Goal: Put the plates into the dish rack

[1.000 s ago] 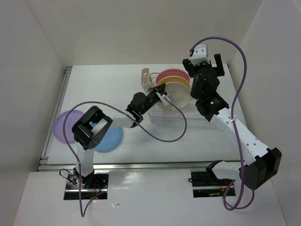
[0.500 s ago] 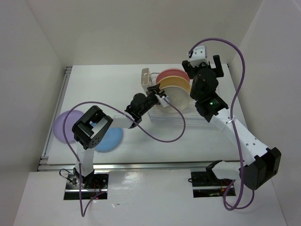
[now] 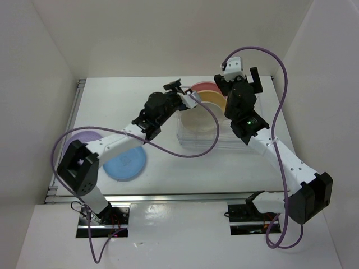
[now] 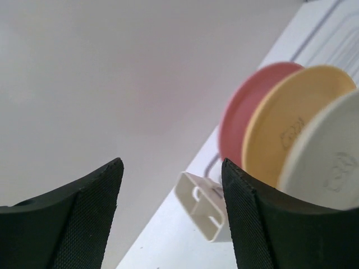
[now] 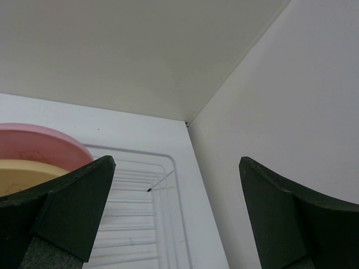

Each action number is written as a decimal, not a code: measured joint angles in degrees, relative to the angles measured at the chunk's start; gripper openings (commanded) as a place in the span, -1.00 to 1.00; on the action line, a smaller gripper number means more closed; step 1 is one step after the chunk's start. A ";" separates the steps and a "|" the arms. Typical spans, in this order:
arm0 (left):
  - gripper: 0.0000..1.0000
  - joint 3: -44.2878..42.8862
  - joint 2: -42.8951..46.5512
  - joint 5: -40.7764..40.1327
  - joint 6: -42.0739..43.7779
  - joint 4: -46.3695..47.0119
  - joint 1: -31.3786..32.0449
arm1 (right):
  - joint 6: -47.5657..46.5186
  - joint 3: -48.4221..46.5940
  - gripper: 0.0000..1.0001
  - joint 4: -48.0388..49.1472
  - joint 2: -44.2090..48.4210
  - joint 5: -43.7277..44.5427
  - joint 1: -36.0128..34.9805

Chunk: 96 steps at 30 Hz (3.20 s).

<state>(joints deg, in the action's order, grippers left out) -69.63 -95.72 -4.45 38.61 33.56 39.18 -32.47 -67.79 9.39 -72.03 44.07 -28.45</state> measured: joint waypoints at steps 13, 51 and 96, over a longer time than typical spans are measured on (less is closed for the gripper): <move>0.65 3.26 11.30 4.00 -8.74 -13.86 -10.97 | 0.48 0.39 1.00 0.09 -0.31 -0.94 0.00; 0.49 -0.28 -9.97 22.47 -1.09 -73.11 -38.66 | 1.95 1.99 1.00 -0.48 -1.25 -1.90 0.00; -1.00 2.95 8.35 25.94 -4.24 -33.46 -28.41 | 2.60 2.01 1.00 -0.98 -1.75 -2.73 0.00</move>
<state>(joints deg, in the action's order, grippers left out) -66.67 -87.37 21.50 34.37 0.10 10.76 -29.87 -65.78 8.40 -73.78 41.34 -28.45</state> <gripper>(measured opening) 0.033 1.000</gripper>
